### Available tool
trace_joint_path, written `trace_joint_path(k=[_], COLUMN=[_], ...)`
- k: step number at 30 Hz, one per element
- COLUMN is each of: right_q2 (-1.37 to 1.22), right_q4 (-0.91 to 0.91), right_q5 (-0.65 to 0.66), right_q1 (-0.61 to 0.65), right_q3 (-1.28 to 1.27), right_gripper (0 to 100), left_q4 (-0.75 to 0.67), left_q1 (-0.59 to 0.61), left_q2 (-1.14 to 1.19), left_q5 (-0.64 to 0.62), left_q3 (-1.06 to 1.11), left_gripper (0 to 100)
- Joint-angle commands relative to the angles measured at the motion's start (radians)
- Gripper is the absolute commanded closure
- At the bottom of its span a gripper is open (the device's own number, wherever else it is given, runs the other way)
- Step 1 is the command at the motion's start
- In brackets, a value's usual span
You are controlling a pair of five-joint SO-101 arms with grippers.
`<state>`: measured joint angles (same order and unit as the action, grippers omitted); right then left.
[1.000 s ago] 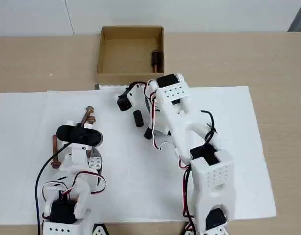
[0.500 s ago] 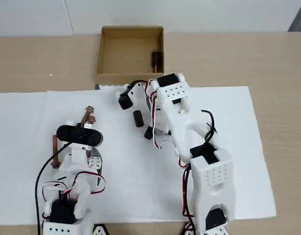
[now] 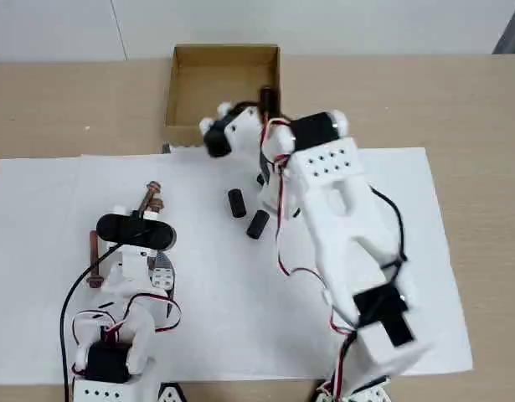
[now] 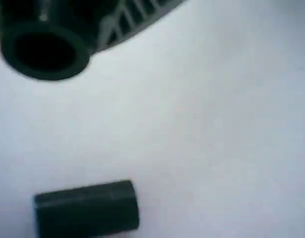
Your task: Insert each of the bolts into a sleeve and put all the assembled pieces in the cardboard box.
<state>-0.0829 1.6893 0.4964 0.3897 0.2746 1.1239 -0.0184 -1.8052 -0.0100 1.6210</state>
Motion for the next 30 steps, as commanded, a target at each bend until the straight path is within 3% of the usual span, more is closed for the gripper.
trace_joint_path(k=[1, 10, 15, 22, 30], right_q2=[0.156, 0.464, 0.638, 0.796, 0.855], right_q4=[0.016, 0.015, -0.015, -0.094, -0.188], right_q5=[-0.140, -0.342, -0.342, -0.341, -0.345], right_q1=[-0.041, -0.099, -0.180, -0.292, -0.341], right_q3=[0.005, -0.236, -0.480, -0.735, -0.882], right_gripper=[99.5, 99.5, 99.5, 99.5, 99.5], left_q4=[-0.020, -0.023, -0.017, -0.012, 0.140], left_q1=[-0.005, 0.005, 0.057, 0.141, 0.146], left_q2=[-0.011, -0.009, -0.005, -0.003, -0.002], left_q5=[0.003, 0.002, 0.005, 0.127, 0.137], left_q3=[-0.005, -0.013, -0.087, -0.177, -0.317], left_gripper=[99, 99, 99, 99, 99])
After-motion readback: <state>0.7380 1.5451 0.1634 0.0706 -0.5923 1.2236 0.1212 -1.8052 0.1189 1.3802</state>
